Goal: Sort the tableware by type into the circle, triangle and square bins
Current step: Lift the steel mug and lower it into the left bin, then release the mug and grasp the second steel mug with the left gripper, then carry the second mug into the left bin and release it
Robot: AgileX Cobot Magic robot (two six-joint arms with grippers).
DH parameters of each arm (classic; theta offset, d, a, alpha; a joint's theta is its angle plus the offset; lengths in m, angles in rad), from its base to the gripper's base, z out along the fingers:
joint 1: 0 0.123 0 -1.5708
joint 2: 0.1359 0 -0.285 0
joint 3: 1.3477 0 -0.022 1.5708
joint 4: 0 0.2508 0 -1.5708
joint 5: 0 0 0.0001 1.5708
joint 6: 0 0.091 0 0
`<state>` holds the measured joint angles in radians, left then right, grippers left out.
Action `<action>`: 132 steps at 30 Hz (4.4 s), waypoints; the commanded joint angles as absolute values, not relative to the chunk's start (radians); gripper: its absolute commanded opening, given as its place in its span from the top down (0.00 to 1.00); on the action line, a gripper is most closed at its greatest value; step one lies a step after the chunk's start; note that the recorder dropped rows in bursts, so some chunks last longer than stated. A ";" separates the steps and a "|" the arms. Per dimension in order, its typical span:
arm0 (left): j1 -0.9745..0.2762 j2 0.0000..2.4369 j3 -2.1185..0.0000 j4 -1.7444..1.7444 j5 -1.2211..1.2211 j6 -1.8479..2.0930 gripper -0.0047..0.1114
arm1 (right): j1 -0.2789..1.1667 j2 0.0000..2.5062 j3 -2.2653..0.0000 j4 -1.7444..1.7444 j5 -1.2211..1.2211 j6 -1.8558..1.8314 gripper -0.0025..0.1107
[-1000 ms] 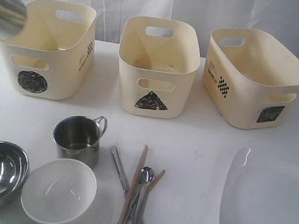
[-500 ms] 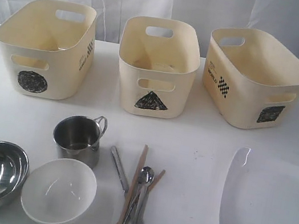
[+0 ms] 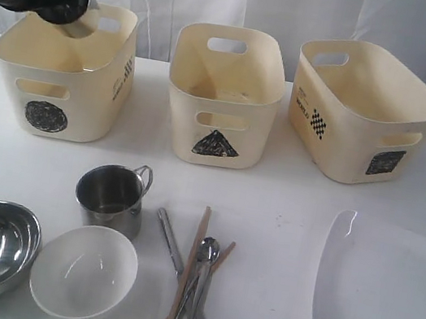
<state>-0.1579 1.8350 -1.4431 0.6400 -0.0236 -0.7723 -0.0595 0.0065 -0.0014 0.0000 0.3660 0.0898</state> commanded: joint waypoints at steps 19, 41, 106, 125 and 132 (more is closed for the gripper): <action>-0.178 1.607 -1.450 0.168 0.769 -0.593 0.40 | -0.059 0.000 0.000 0.000 0.354 0.086 0.98; -0.351 1.740 -1.093 -0.254 0.499 0.000 0.40 | -0.059 0.000 0.000 0.000 0.354 0.086 0.98; -0.168 1.759 -1.270 -0.381 -0.475 0.317 0.96 | -0.059 0.000 0.000 0.000 0.354 0.086 0.98; -0.151 1.839 -1.280 -0.259 -0.521 0.237 0.96 | -0.059 0.000 0.000 0.000 0.354 0.086 0.98; -0.151 1.859 -1.404 -0.259 -0.127 0.179 0.96 | -0.059 0.000 0.000 0.000 0.354 0.086 0.98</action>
<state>-0.1505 1.8577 -1.3450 -0.2599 -0.2803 0.1981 -0.0595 0.0065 -0.0014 0.0000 0.3660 0.0898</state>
